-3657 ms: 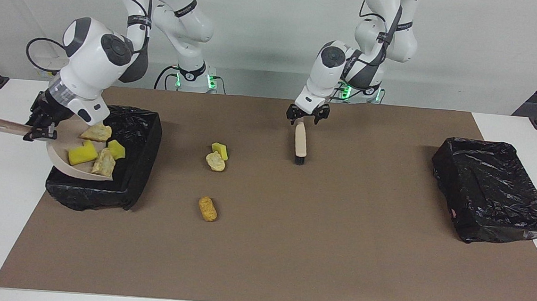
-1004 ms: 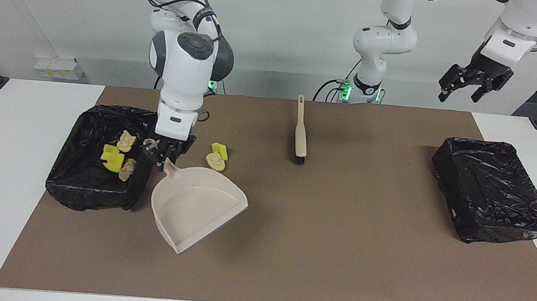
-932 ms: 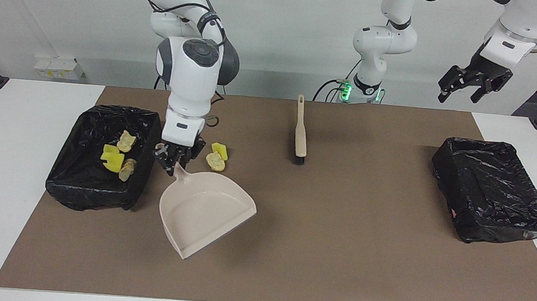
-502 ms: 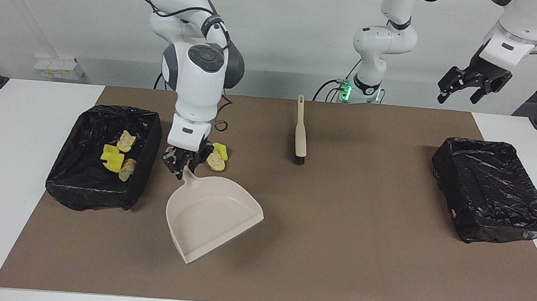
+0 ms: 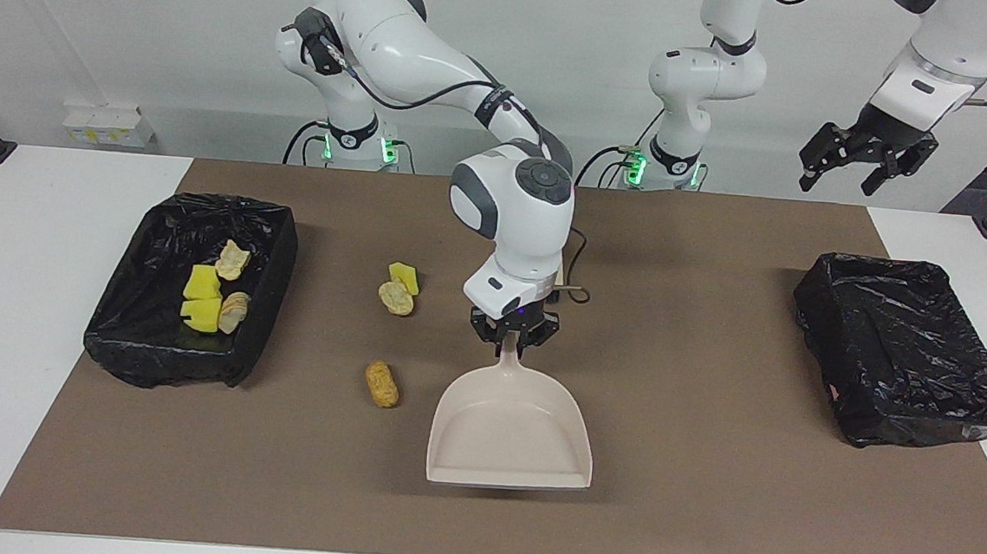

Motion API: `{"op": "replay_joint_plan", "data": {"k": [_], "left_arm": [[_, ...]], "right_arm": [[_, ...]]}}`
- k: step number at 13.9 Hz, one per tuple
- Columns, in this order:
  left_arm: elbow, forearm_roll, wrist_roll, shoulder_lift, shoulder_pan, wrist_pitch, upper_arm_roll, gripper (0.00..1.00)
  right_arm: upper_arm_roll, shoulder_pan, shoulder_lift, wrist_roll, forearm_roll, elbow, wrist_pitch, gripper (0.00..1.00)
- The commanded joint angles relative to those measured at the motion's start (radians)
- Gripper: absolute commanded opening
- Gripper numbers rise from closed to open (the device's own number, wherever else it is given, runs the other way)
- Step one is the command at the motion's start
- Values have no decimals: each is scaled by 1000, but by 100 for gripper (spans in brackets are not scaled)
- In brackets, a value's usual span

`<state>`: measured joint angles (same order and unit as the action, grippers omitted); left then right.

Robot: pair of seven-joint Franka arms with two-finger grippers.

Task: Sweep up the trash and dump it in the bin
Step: 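Carry the empty dustpan with the right gripper back to the table center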

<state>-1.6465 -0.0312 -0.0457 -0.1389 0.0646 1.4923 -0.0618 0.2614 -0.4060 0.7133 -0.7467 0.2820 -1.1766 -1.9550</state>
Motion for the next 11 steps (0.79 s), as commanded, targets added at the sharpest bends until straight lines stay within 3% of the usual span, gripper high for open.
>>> {"op": "replay_joint_plan", "data": {"k": [1, 3, 11], "left_arm": [[16, 16, -14, 10, -6, 5, 4, 100], [16, 16, -11, 9, -3, 5, 5, 100], [14, 16, -17, 7, 6, 3, 4, 100]], "right_arm": [[2, -4, 22, -34, -122, 38, -10, 0], [10, -5, 20, -34, -182, 38, 2, 0], [28, -68, 54, -60, -188, 35, -27, 0]]}}
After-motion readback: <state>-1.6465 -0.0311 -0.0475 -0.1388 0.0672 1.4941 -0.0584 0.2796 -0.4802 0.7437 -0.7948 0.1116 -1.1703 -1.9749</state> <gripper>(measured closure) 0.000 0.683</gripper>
